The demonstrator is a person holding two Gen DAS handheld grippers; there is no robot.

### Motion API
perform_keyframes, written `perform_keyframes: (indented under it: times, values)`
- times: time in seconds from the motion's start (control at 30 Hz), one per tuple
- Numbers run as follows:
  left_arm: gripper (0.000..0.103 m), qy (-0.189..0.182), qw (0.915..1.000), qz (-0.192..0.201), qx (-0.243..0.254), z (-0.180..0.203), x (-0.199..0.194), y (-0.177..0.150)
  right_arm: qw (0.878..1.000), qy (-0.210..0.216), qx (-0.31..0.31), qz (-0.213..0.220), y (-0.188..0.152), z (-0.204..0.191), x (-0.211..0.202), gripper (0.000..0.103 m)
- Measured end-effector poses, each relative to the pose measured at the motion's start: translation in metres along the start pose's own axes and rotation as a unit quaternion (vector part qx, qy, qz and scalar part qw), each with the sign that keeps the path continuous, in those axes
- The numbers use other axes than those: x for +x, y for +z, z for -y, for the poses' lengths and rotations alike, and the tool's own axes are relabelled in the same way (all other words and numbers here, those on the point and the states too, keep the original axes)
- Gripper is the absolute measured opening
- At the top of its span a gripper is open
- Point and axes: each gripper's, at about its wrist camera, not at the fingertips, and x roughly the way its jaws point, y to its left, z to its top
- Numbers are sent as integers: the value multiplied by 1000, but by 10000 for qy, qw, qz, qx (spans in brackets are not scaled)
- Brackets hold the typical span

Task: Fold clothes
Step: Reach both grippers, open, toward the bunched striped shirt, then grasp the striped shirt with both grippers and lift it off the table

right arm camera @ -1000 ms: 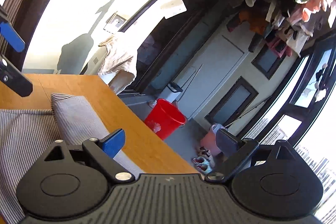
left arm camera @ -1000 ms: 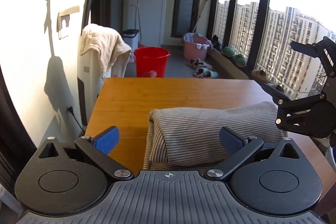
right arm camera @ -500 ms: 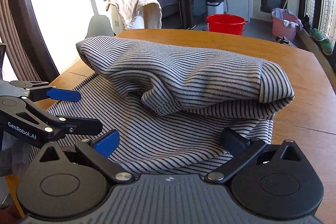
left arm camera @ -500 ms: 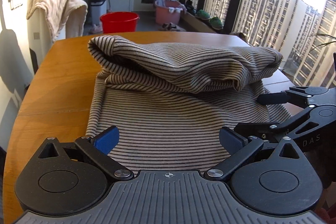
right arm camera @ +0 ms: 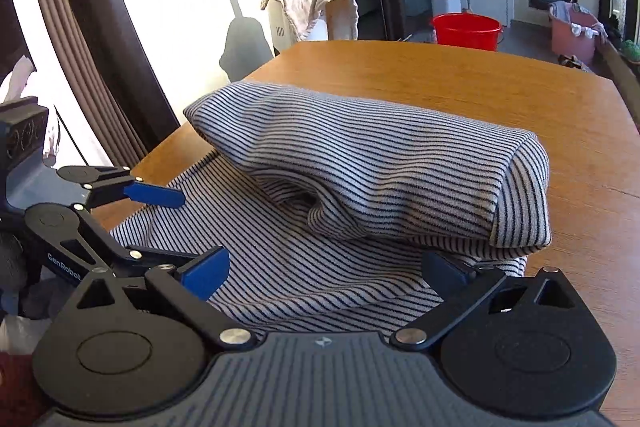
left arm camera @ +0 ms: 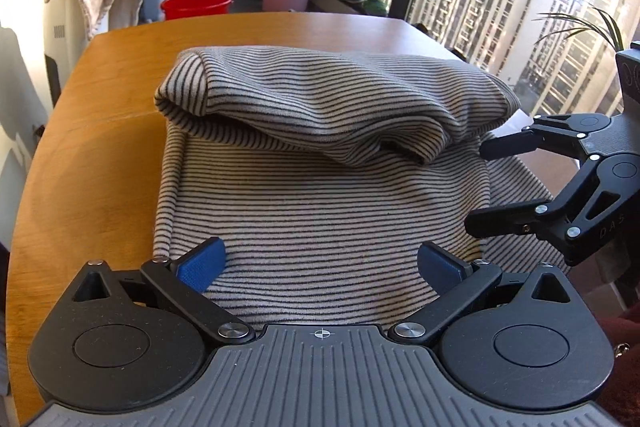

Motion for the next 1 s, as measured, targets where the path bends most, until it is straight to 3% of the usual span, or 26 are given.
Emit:
perform_keyframes:
  times: [0.1,0.2,0.27,0.3,0.37,0.6,0.63,0.7,0.8,0.93,0.97,1.0]
  values:
    - [103,93,9999,74,-101,-1,3,2,9892,698,1292,-14,12,14,4,103]
    - [103,211,9997,116,7,6,5,0,9762,773,1987,-406,26,22,40,103]
    - [103,236,9996,132,117,9,4,-2,9839,362,1744,-138,53,22,58,101]
    - [103,239,9995,136,154,9,4,-3,9867,156,1619,-2,66,22,68,95]
    - [103,254,9994,127,175,10,1,-6,9889,-247,1151,911,99,20,56,90]
    - [103,371,9988,205,242,25,1,-17,9799,-1080,865,1438,109,65,7,89]
    - [103,400,9987,207,250,26,2,-16,9778,-1198,824,1512,110,71,0,86]
    - [103,450,9986,192,225,27,2,-11,9729,-1434,740,1658,113,84,-14,63]
    - [103,572,9970,431,277,27,1,10,9706,-1378,1459,1331,87,123,-6,60]
    - [103,962,9840,1146,971,47,-10,37,9673,-1044,2131,897,76,150,33,60]
    - [103,1039,9795,1289,1150,53,-11,41,9662,-966,2242,827,73,154,39,44]
    - [103,1140,9742,1417,1333,59,-12,44,9645,-848,2381,764,74,156,48,19]
